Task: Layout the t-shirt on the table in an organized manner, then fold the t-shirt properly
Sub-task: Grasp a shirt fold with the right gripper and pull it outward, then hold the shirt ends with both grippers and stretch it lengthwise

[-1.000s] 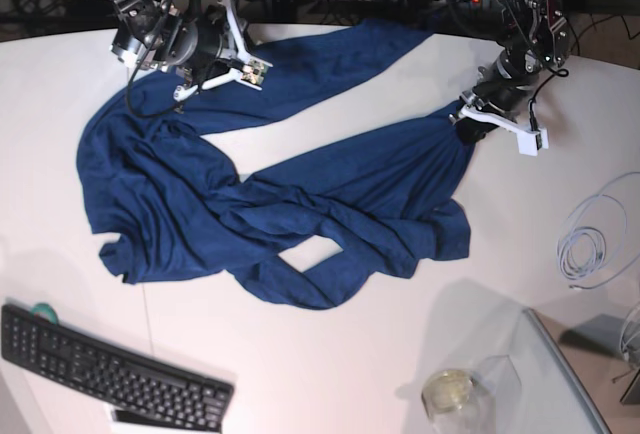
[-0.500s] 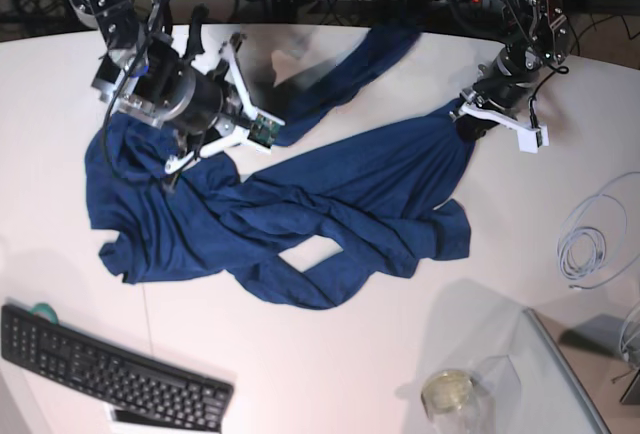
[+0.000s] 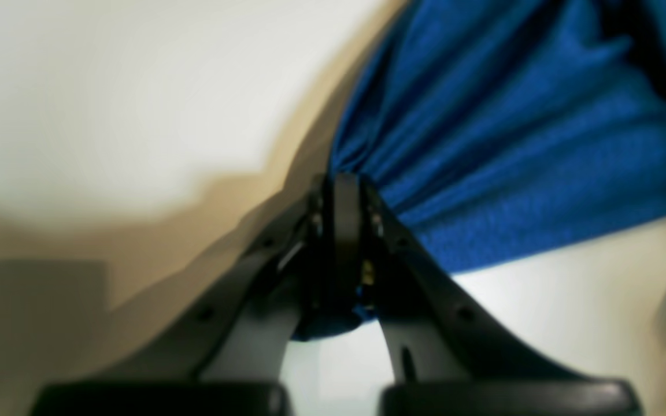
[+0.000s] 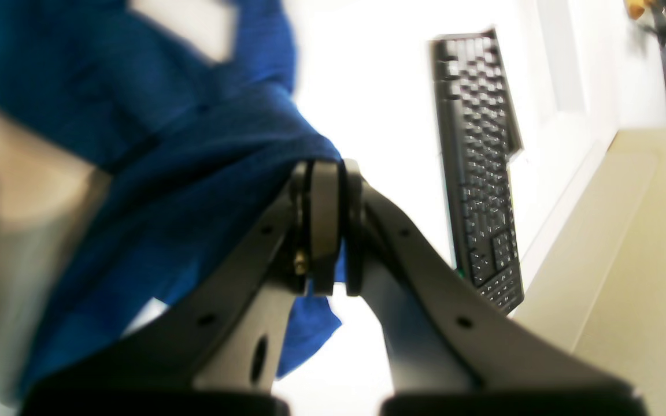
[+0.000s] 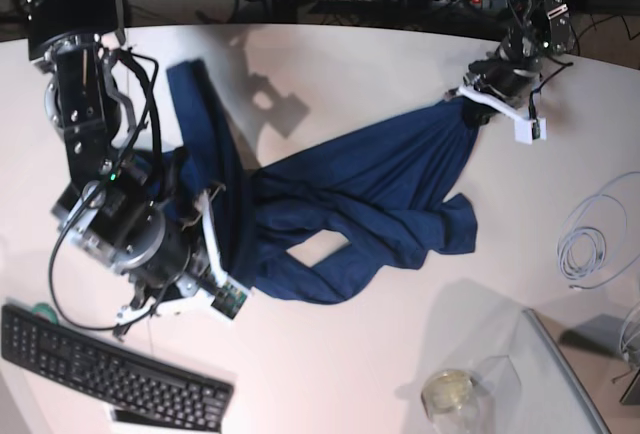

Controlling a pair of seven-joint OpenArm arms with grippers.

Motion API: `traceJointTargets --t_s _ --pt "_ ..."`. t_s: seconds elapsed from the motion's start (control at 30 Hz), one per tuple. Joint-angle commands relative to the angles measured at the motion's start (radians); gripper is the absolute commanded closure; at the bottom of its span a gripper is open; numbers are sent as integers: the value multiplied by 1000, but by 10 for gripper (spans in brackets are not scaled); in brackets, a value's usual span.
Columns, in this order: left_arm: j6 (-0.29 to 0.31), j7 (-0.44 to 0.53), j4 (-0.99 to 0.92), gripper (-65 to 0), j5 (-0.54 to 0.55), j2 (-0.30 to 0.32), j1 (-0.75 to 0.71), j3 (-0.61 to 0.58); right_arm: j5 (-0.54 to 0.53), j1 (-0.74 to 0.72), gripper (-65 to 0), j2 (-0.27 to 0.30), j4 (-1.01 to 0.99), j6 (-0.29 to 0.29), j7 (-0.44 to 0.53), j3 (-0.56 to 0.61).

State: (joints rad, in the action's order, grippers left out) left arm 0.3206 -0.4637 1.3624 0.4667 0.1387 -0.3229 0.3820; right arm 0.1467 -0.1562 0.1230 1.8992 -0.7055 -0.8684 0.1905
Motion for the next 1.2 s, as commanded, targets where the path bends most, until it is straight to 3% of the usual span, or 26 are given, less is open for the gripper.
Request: traceJointTargets --t_s 0.0,0.17,0.27,0.37,0.47,0.57,0.6,0.73,0.8,0.9,1.1,1.17 --pt "1 19 44 0 4 12 -15 25 -23 -55 -5 0 -10 7 13 -39" --pt "1 12 88 0 0 14 -32 90 -95 -167 -3 -32 -295 7 22 -104" --pt "1 12 85 0 -1 14 -28 84 -91 -196 -8 -93 -458 7 61 -159" --pt "1 12 85 0 -1 11 -26 82 -54 -202 -44 -107 -565 7 73 -193" --pt "1 12 85 0 -1 2 -25 81 -19 -145 -248 -95 -525 7 67 -219" --pt "1 12 85 0 -1 5 -23 82 -19 -41 -482 -84 -361 7 64 -352" --pt "1 12 85 0 -1 5 -23 82 -20 -7 -515 -85 -315 7 62 -405" --pt "1 12 85 0 -1 5 -22 85 -20 82 -503 -101 -346 7 70 -527" --pt "1 12 85 0 -1 5 -22 87 -20 103 -503 -105 -419 7 133 -552" --pt "1 12 85 0 -1 5 -20 85 -20 112 -503 -105 -498 7 200 -556" --pt "1 12 85 0 -1 6 -20 91 -20 114 -497 -107 -547 7 206 -563" --pt "1 15 85 0 -1 6 -20 93 -20 105 -422 -102 -576 7 222 -563"
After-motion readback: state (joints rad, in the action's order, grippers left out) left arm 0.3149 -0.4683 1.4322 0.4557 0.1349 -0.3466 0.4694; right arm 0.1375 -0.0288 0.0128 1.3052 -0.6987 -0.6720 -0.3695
